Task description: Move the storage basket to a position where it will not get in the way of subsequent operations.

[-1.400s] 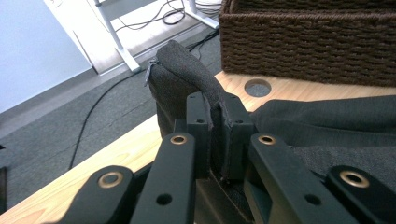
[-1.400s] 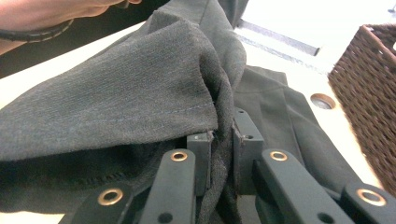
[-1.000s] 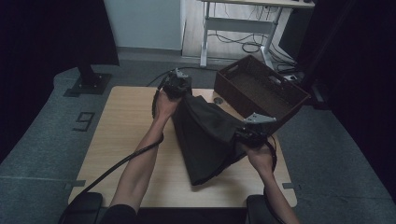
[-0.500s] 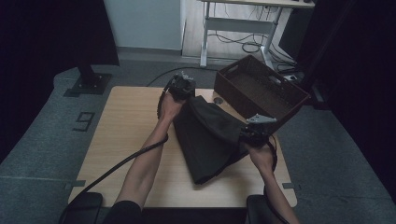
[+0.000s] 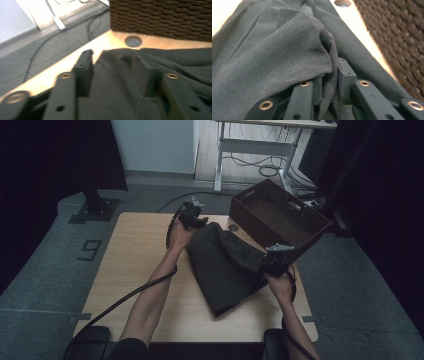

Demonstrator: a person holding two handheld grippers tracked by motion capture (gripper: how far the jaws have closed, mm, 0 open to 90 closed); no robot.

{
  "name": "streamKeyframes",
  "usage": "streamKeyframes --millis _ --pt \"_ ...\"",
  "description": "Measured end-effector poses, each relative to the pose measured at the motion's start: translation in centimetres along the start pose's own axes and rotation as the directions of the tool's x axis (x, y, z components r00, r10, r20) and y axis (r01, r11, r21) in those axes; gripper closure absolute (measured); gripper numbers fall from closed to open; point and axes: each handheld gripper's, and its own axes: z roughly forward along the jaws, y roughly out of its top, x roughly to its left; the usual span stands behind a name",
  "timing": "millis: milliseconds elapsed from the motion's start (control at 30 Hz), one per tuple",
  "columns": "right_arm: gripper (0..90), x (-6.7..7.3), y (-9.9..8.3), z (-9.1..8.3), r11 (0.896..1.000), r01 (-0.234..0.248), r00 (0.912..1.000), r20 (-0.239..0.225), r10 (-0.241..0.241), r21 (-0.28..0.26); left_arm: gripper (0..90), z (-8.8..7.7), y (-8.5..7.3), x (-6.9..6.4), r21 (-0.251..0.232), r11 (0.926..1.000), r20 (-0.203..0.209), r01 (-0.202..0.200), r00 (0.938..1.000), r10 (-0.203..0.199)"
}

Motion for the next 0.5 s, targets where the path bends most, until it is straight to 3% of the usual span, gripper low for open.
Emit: streamKeyframes --millis 100,267,367,500 --pt "70.4 -0.5 -0.5 0.4 1.000 -0.017 0.9998 -0.003 0.017 0.014 40.9 -0.1 -0.6 -0.3 0.015 0.9999 0.021 0.001 0.9998 -0.001" --pt "50.2 -1.0 -1.1 0.7 0.998 -0.008 0.9998 -0.016 0.009 0.066 26.5 0.1 -2.2 -0.9 0.033 0.9987 0.087 0.040 0.9953 -0.043" --pt "38.3 -1.2 -1.6 0.8 0.994 0.001 0.9991 -0.042 0.003 0.108 18.8 0.1 -3.3 -1.4 0.038 0.9971 0.108 0.065 0.9918 -0.069" --pt "30.0 -1.4 -2.5 0.7 0.989 0.018 0.9989 -0.045 -0.011 0.147 13.1 -0.1 -4.7 -2.1 0.056 0.9960 0.111 0.070 0.9910 -0.076"
